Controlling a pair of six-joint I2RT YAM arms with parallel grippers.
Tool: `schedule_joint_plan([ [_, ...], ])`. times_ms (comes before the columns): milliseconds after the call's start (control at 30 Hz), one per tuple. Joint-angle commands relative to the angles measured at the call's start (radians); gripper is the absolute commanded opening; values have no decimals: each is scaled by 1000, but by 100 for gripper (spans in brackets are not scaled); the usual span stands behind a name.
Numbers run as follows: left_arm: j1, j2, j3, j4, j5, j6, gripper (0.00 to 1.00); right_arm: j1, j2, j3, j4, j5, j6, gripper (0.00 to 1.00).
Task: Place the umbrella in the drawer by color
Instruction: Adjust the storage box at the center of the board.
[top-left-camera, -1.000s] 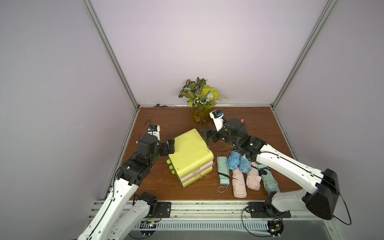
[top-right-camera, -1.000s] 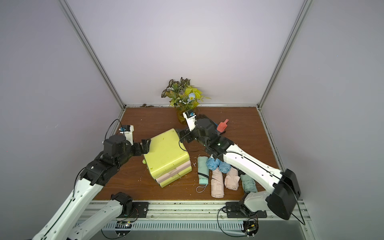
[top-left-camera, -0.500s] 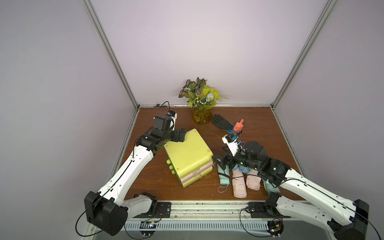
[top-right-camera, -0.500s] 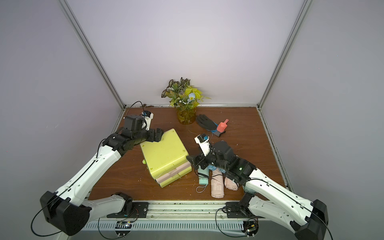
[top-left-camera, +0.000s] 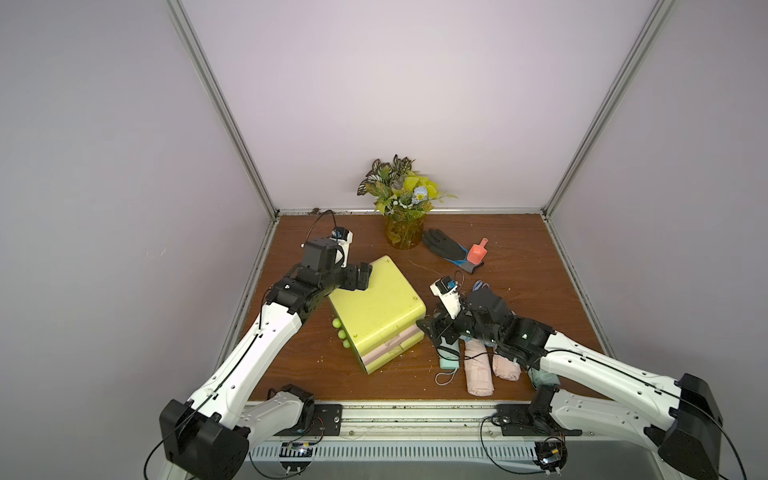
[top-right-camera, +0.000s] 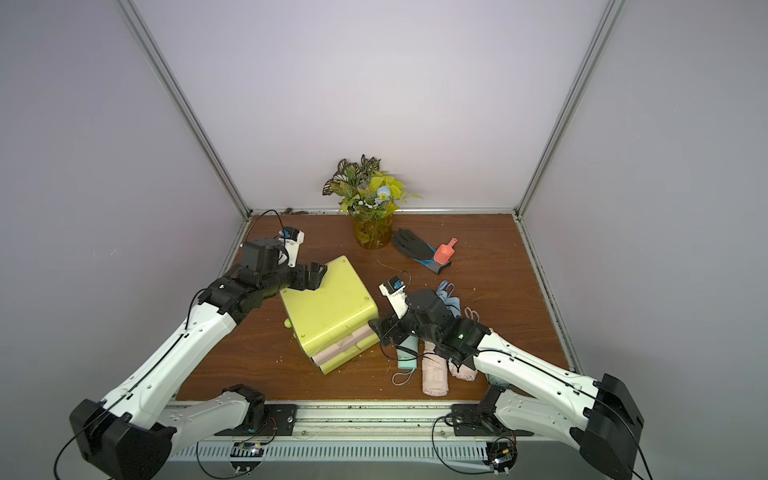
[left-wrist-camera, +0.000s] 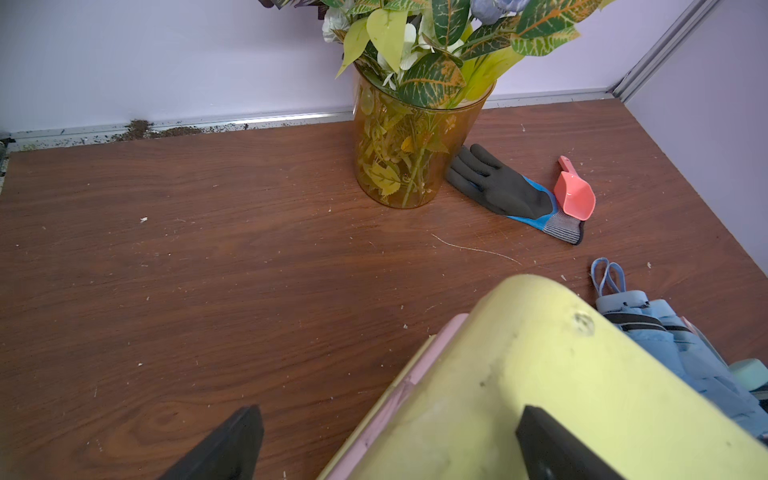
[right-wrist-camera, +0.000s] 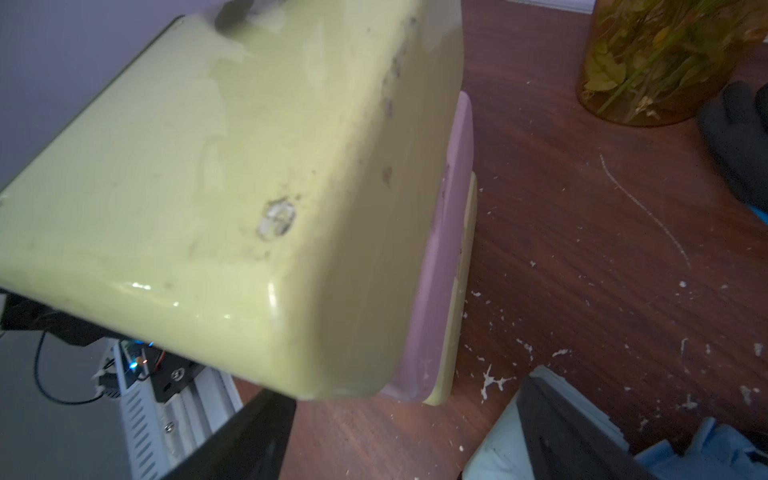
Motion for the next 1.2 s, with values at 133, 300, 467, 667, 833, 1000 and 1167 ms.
schedule_joint_plan([
  [133, 0, -46, -44, -41, 23, -25, 100, -129, 113, 97, 222, 38, 8, 91],
  [300, 0, -54, -81, 30, 27, -65, 100, -203, 281, 184, 307, -82, 56, 91],
  [467, 0, -79, -85, 51, -38, -103, 100, -255, 373, 254, 299, -96, 109, 89],
  [667, 10, -125, -93, 21, -250, -126, 100, -250, 247, 183, 275, -72, 191, 85],
  [833, 99, -124, -121, 46, -76, -174, 100, -147, 159, 119, 354, -71, 270, 84],
  [1000, 132, -116, -153, 118, 116, -226, 100, -92, 215, 99, 513, -175, 385, 85],
  [1167, 131, -109, -167, 126, 130, -238, 100, -91, 292, 88, 593, -200, 434, 85],
])
